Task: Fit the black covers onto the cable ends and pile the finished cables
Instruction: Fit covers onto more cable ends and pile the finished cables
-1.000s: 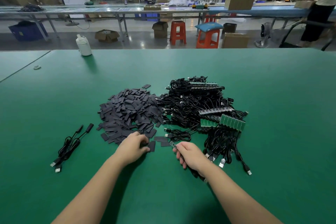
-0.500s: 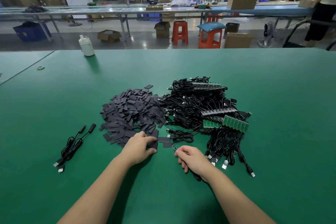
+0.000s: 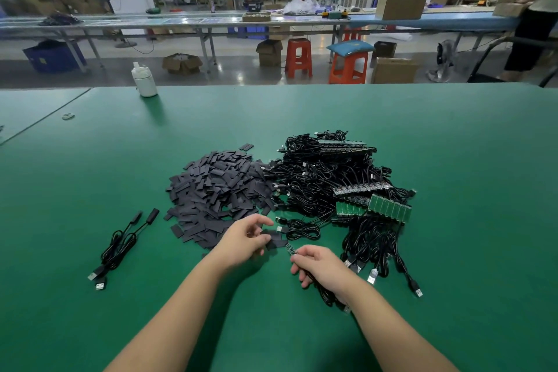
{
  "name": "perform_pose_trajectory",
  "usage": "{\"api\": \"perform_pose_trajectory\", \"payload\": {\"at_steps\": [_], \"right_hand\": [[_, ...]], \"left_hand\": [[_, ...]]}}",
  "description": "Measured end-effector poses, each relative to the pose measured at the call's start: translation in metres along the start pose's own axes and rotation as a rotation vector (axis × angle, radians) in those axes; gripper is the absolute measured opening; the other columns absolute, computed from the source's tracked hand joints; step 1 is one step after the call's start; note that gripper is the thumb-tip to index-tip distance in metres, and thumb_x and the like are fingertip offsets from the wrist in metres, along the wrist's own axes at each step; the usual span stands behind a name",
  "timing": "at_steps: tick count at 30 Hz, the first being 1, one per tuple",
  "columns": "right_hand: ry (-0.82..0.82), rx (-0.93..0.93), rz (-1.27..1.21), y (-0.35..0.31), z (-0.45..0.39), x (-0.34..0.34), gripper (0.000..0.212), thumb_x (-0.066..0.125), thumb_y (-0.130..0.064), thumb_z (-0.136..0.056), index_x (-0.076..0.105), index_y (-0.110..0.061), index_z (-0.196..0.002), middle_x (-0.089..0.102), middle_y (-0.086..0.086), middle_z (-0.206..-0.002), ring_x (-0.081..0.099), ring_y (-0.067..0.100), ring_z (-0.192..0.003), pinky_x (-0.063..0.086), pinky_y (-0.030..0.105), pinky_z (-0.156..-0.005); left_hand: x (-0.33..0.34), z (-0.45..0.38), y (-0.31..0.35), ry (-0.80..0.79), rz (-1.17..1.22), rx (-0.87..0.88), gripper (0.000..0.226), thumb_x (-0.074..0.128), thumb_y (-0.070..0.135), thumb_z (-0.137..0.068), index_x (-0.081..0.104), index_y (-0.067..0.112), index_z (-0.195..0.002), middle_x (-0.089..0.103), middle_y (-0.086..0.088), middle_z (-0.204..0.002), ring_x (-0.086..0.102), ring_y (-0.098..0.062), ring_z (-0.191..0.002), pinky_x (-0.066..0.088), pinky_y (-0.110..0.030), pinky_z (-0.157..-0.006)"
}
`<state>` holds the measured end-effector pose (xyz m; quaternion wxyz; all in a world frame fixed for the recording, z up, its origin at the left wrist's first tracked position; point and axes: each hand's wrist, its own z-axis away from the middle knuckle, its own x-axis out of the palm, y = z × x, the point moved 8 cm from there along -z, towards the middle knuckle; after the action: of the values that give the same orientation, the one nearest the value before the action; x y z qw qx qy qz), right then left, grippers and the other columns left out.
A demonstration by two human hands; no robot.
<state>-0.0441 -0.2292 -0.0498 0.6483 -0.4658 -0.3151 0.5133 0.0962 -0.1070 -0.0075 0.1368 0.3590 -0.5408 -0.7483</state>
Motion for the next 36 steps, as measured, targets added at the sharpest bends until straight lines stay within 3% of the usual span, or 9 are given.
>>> {"api": "perform_pose_trajectory", "payload": {"at_steps": [4, 8, 12, 17, 19, 21, 24, 31, 36], "right_hand": [[-0.005, 0.001, 0.003, 0.003, -0.001, -0.002, 0.017, 0.062, -0.020, -0.099, 0.066, -0.004, -0.104, 0.075, 0.006, -0.090, 0.060, 0.012, -0.065, 0.054, 0.026, -0.062], [-0.005, -0.011, -0.042, 0.004, -0.001, -0.001, 0.015, 0.063, -0.018, -0.098, 0.067, -0.005, -0.106, 0.077, 0.006, -0.097, 0.061, 0.012, -0.064, 0.053, 0.026, -0.059], [-0.001, -0.007, -0.133, 0.006, -0.001, -0.004, 0.015, 0.063, -0.015, -0.098, 0.067, -0.005, -0.108, 0.077, 0.008, -0.099, 0.064, 0.014, -0.066, 0.054, 0.027, -0.060], [-0.006, -0.023, -0.141, 0.007, -0.002, -0.005, 0.016, 0.064, -0.017, -0.098, 0.071, -0.008, -0.110, 0.076, 0.010, -0.102, 0.065, 0.014, -0.070, 0.053, 0.027, -0.061], [-0.002, -0.031, -0.136, 0.008, -0.001, -0.005, 0.014, 0.066, -0.018, -0.097, 0.075, -0.012, -0.107, 0.076, 0.009, -0.098, 0.065, 0.012, -0.070, 0.052, 0.026, -0.061], [-0.008, -0.028, -0.129, 0.008, -0.001, -0.006, 0.013, 0.066, -0.018, -0.097, 0.076, -0.014, -0.105, 0.077, 0.004, -0.092, 0.066, 0.011, -0.069, 0.052, 0.025, -0.061], [-0.005, -0.028, -0.140, 0.009, -0.002, -0.007, 0.014, 0.065, -0.016, -0.097, 0.075, -0.011, -0.105, 0.076, 0.010, -0.101, 0.066, 0.011, -0.070, 0.051, 0.025, -0.060], [0.009, -0.025, -0.172, 0.010, -0.001, -0.008, 0.015, 0.064, -0.014, -0.098, 0.074, -0.006, -0.107, 0.076, 0.011, -0.103, 0.065, 0.013, -0.070, 0.052, 0.027, -0.063], [-0.039, 0.007, -0.158, 0.008, 0.001, 0.000, 0.021, 0.067, -0.014, -0.096, 0.069, -0.003, -0.113, 0.075, 0.012, -0.093, 0.068, 0.018, -0.071, 0.058, 0.029, -0.067]], "left_hand": [[0.028, 0.011, -0.003, -0.078, 0.260, -0.098, 0.013, 0.061, -0.003, -0.093, 0.067, 0.001, -0.104, 0.065, -0.015, -0.073, 0.066, -0.022, -0.060, 0.058, -0.031, -0.059], [0.040, 0.016, -0.017, -0.056, 0.270, -0.185, 0.012, 0.066, 0.002, -0.091, 0.064, -0.003, -0.102, 0.068, -0.016, -0.073, 0.069, -0.025, -0.063, 0.061, -0.034, -0.062], [0.045, 0.016, -0.024, -0.048, 0.164, -0.158, 0.008, 0.066, 0.007, -0.092, 0.067, 0.004, -0.100, 0.068, -0.010, -0.068, 0.068, -0.025, -0.059, 0.057, -0.032, -0.053], [0.044, 0.015, -0.023, -0.014, 0.103, -0.086, 0.010, 0.065, 0.010, -0.094, 0.073, 0.015, -0.097, 0.071, -0.013, -0.068, 0.063, -0.020, -0.054, 0.055, -0.031, -0.055], [0.042, 0.015, -0.022, 0.000, 0.060, -0.059, 0.012, 0.064, 0.012, -0.095, 0.074, 0.019, -0.096, 0.068, -0.006, -0.062, 0.058, -0.016, -0.051, 0.053, -0.028, -0.055], [0.045, 0.015, -0.019, -0.047, 0.036, -0.035, 0.012, 0.065, 0.011, -0.094, 0.073, 0.018, -0.099, 0.070, 0.000, -0.067, 0.058, -0.012, -0.054, 0.052, -0.026, -0.057], [0.050, 0.017, -0.016, -0.121, -0.005, -0.012, 0.018, 0.067, 0.009, -0.092, 0.070, 0.017, -0.108, 0.074, 0.002, -0.079, 0.060, -0.010, -0.060, 0.054, -0.025, -0.061], [0.039, 0.020, -0.009, -0.083, -0.331, 0.125, 0.014, 0.065, 0.026, -0.093, 0.069, 0.031, -0.105, 0.072, 0.006, -0.081, 0.062, -0.005, -0.056, 0.057, -0.028, -0.061], [0.016, 0.021, -0.006, 0.007, -0.421, 0.201, 0.022, 0.066, 0.033, -0.092, 0.071, 0.029, -0.113, 0.065, 0.019, -0.098, 0.061, 0.005, -0.084, 0.048, -0.015, -0.081]]}}
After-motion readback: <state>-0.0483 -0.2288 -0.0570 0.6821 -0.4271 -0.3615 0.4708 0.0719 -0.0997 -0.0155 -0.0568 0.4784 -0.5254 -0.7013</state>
